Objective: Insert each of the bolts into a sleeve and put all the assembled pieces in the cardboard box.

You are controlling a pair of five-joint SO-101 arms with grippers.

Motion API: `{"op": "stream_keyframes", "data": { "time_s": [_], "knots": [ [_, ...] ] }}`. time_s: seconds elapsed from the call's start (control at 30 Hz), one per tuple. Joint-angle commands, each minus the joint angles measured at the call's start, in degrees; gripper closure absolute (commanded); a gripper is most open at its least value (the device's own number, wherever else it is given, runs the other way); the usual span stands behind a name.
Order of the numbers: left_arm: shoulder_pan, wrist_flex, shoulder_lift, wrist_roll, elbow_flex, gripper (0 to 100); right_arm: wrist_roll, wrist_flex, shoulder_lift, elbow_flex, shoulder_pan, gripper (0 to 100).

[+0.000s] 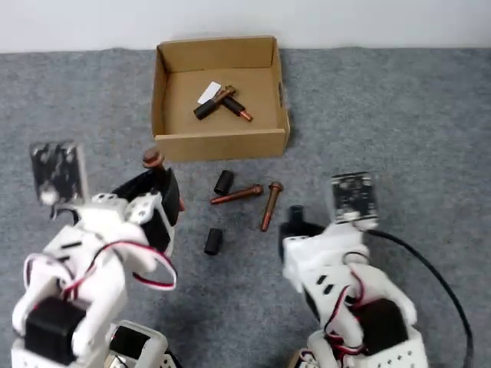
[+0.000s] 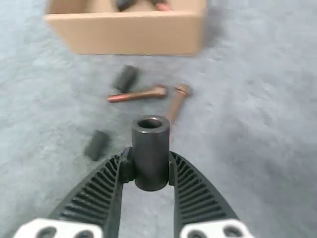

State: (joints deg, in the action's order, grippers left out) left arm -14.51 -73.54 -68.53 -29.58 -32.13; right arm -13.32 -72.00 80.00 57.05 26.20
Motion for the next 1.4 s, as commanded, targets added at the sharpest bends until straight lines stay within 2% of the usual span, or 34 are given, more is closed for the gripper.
{"op": "stream_keyframes", "data": {
  "time_s": [0.0,0.37,0.47,0.6,0.77,0.97,1.27,1.37],
  "knots": [
    [0.1,4.9,-7.9,0.8,-4.3,100,0.3,6.9,0.7,1.5,6.4,99.1],
    [-0.6,6.7,-23.1,0.7,-14.1,100,0.5,10.9,0.7,2.4,19.5,99.1],
    [-5.5,5.5,-24.8,0.5,-14.6,100,0.8,11.2,0.7,2.4,24.3,99.1],
    [-10.3,5.4,-24.9,0.4,-15.5,100,5.2,15.0,0.2,2.5,29.5,99.1],
    [-10.5,3.3,-24.9,0.4,-16.0,100,10.4,18.2,0.2,3.9,29.8,99.1],
    [-10.2,0.5,-25.2,0.4,-15.7,100,10.8,20.0,0.7,3.8,29.7,99.1],
    [-10.3,0.4,-24.9,0.4,-16.4,100,11.1,22.6,0.7,3.0,29.7,99.1],
    [-10.4,0.4,-25.1,0.4,-19.3,100,13.5,23.4,0.6,3.0,29.7,99.1]
  ]
}}
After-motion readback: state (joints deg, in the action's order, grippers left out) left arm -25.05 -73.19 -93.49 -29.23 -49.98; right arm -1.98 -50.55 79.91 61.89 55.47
